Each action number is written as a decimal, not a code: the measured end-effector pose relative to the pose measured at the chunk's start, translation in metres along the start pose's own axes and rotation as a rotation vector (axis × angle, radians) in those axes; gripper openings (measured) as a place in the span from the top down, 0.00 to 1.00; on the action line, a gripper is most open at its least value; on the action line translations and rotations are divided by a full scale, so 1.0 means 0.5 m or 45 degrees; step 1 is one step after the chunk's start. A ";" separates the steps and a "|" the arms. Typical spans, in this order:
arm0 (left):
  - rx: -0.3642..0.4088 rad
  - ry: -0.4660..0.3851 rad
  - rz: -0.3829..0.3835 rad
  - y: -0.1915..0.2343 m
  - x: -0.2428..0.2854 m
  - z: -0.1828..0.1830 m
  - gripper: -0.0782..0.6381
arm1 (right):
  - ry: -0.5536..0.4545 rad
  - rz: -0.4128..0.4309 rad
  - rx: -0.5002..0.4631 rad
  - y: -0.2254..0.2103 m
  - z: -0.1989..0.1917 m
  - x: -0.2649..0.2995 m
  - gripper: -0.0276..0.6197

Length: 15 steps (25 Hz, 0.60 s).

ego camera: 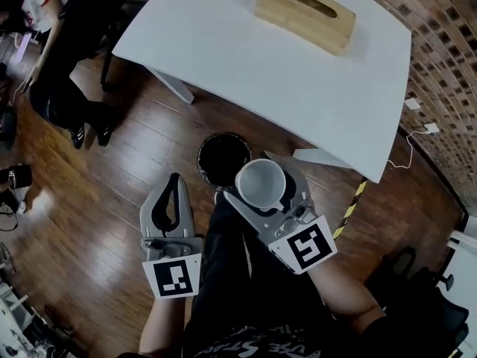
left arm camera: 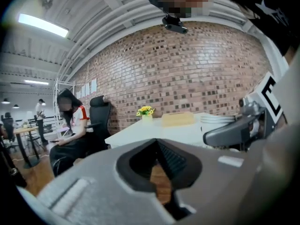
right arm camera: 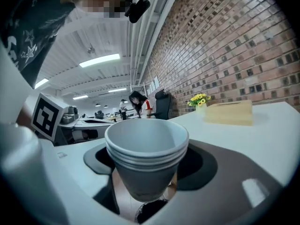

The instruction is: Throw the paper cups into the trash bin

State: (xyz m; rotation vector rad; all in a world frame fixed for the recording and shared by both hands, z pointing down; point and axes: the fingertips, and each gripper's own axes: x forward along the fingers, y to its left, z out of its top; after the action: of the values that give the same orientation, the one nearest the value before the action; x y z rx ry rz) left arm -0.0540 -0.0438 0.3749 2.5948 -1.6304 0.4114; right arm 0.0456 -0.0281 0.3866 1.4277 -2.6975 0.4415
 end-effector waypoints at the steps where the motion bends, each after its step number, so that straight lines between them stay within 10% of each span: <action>1: 0.006 0.021 0.003 -0.007 -0.004 -0.017 0.88 | 0.028 0.010 0.003 0.000 -0.023 -0.001 0.41; 15: -0.052 0.203 0.015 0.009 0.058 -0.317 0.88 | 0.243 0.016 -0.058 -0.026 -0.328 0.110 0.41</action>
State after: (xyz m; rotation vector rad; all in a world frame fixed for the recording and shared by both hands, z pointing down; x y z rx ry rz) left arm -0.0777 -0.0423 0.5344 2.4541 -1.5853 0.5637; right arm 0.0114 -0.0340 0.5565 1.2864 -2.5505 0.4865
